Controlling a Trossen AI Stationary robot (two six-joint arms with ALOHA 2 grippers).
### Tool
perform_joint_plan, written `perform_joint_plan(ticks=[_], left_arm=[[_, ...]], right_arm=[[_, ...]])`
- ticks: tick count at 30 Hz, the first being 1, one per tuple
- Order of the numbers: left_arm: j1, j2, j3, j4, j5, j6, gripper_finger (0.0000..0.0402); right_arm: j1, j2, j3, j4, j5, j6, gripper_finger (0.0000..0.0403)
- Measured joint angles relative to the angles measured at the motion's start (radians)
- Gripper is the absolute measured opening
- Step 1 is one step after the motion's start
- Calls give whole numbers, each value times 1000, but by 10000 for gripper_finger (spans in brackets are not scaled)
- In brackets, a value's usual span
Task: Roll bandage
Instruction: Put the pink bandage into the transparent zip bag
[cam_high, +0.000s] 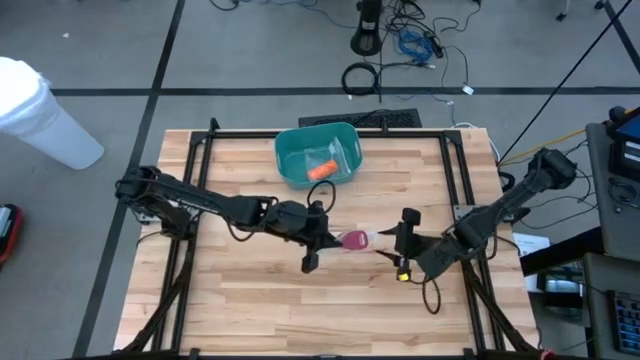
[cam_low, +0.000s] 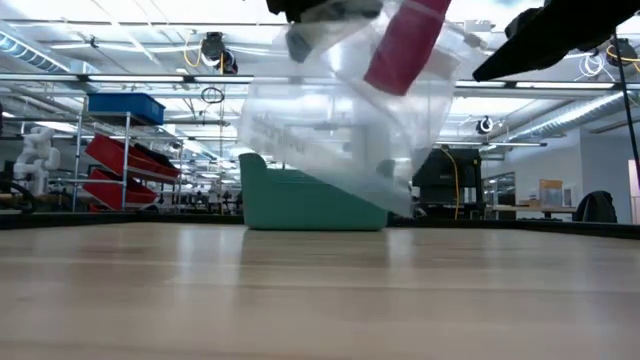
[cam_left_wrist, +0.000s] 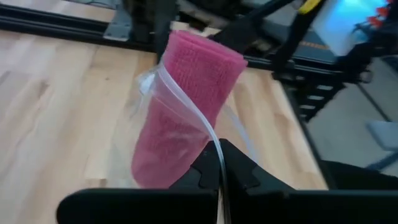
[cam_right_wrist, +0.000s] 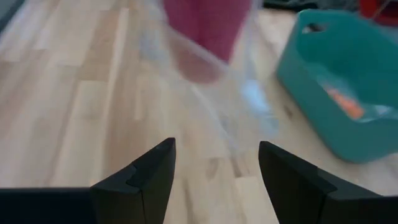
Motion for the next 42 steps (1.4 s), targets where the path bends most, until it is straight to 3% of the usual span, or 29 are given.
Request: perform_joint_plan(ticks=[6, 13, 16, 20, 23, 27, 31, 33, 40, 42], left_arm=[[-2, -18, 0, -4, 92, -5, 0], [-2, -18, 0, -37, 161, -29, 0], [-2, -18, 0, -35, 153, -30, 0], [0, -18, 0, -33, 150, -28, 0], [4, -18, 0, -34, 149, -23, 5], [4, -18, 12, -93, 174, -2, 42], [17, -20, 46, -273, 182, -72, 104], [26, -21, 48, -319, 176, -125, 141], [26, -49, 47, -201, 255, -132, 240], [24, -71, 47, -161, 265, -129, 250]], right_arm=[[12, 75, -1, 147, 128, -68, 215], [12, 107, -1, 326, 106, -225, 200], [11, 106, -1, 326, 73, -231, 147], [12, 106, -1, 324, 60, -277, 28], [14, 104, -1, 321, 65, -324, 8], [10, 73, 10, 274, 62, -401, 5], [-3, 33, 120, 55, 40, -359, 3], [-23, 31, 188, -73, -41, -322, 3], [-137, 62, 266, -219, -292, -274, 2], [-162, 68, 265, -226, -282, -246, 2]])
